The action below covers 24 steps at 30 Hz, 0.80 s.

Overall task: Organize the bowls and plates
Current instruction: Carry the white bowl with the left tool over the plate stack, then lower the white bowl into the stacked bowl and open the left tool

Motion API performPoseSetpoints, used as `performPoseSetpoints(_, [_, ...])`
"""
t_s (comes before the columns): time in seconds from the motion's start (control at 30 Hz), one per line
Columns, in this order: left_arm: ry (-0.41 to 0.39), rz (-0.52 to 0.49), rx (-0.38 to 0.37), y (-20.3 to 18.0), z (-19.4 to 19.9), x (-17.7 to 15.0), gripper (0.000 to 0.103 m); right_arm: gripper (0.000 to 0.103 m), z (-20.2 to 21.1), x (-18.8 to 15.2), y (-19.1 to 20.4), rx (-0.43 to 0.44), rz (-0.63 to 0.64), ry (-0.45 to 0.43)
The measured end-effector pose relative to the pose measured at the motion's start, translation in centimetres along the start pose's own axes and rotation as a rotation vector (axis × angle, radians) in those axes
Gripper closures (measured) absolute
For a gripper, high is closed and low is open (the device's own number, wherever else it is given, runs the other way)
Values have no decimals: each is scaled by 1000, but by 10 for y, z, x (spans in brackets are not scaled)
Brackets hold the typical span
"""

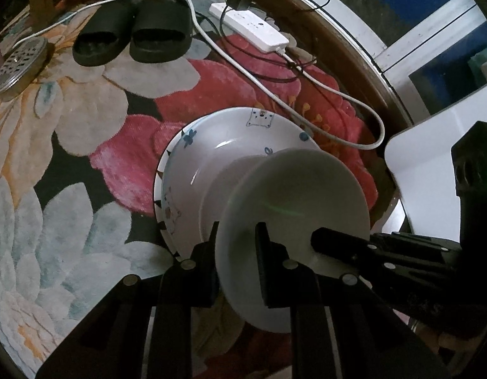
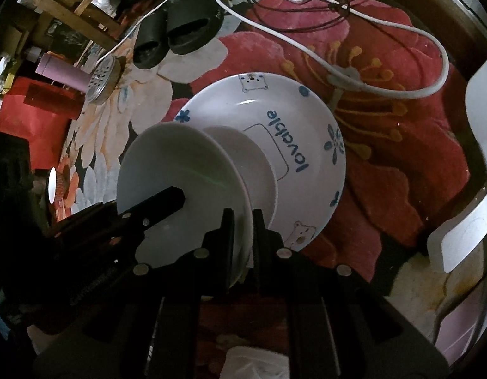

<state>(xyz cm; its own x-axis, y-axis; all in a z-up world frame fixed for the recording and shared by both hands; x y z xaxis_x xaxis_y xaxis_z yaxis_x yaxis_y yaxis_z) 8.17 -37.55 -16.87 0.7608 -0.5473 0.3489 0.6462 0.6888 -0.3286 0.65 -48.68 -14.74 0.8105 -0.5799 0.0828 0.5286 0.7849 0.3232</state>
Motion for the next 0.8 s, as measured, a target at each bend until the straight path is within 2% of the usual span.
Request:
performPoseSetpoints(0.37, [-22,47,-9,12,9,-2,85,92,-1,5,-1,-24,11,-19])
performPoseSetpoints(0.43, [-29,55,-10,14,11,-3,81,92,-1,5,0,-32,18,-25])
performPoseSetpoints(0.47, [-31,62,-10,15,12,-3,78,92,-1,4,1,-37,21,-27])
performPoseSetpoints(0.5, [-37,68,-8,17,14,-4,69,92,-1,4,1,-41,23,-29])
performPoseSetpoints(0.57, [-55,79,-10,19,18,-4,49,92,0,4,2,-44,25,-32])
performPoseSetpoints(0.6, [-63,85,-11,21,20,-5,35,92,0,4,2,-46,27,-32])
performPoseSetpoints(0.63, [-67,88,-13,22,21,-4,30,92,0,3,3,-49,29,-33])
performPoseSetpoints(0.7, [-68,94,-8,25,23,-4,29,92,1,3,3,-52,27,-32])
performPoseSetpoints(0.77, [-70,101,0,29,26,-5,21,91,3,2,3,-59,23,-38])
performPoseSetpoints(0.8, [-74,106,4,31,27,-6,13,91,6,2,3,-61,23,-47])
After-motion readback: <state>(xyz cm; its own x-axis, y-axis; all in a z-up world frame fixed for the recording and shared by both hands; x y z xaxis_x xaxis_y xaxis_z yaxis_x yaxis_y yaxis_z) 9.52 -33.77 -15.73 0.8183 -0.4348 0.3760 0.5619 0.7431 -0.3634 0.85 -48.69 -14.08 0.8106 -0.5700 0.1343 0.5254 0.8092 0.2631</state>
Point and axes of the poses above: each gripper's, at about its wrist camera, not at the fingertips, and z roughly against the way its jaws point, y to its left, x to its top, the point moved 1 cm from there along -z, roughly the way its jaws point, and after that the axes turned 11 degrees about -z, right-handed, at the moved point
